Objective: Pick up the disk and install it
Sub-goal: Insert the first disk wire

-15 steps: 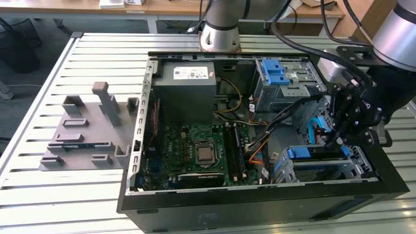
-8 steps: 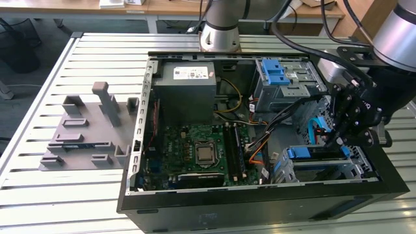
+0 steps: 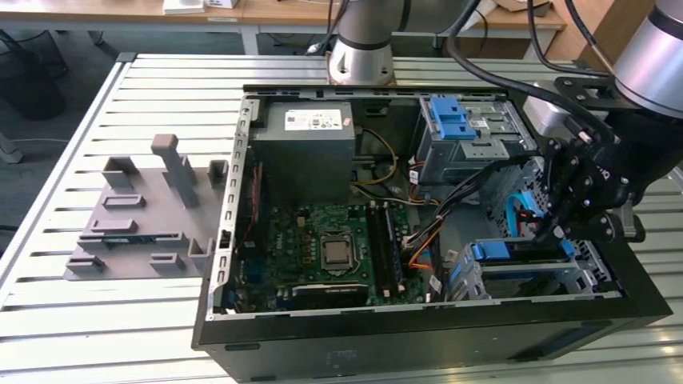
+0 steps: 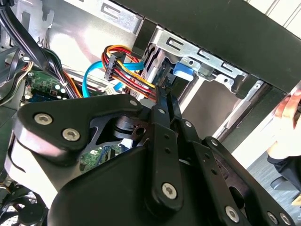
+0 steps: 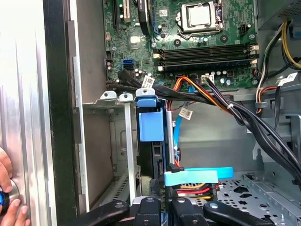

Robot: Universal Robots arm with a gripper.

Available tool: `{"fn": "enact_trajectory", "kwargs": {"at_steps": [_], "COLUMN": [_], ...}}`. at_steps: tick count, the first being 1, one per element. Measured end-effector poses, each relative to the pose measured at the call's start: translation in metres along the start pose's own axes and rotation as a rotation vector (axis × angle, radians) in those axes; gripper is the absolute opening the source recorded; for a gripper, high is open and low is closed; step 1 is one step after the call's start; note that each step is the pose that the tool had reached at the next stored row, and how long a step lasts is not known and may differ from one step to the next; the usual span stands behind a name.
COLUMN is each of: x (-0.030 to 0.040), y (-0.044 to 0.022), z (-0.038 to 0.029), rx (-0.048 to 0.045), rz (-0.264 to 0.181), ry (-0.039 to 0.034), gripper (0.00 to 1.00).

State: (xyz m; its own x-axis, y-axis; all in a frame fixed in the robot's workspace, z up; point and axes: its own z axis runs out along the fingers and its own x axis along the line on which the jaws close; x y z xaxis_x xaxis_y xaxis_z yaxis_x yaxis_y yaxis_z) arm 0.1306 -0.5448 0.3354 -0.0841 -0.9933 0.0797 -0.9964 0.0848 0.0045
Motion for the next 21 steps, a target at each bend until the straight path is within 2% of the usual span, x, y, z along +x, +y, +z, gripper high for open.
{"fn": "enact_trajectory", "kwargs": {"at_steps": [21], "x": [-0.0001], "y": [-0.0014], "z": [0.0048], "rx": [-0.0045], "rz": [0.000], "ry": [0.0004], "gripper": [0.16]}}
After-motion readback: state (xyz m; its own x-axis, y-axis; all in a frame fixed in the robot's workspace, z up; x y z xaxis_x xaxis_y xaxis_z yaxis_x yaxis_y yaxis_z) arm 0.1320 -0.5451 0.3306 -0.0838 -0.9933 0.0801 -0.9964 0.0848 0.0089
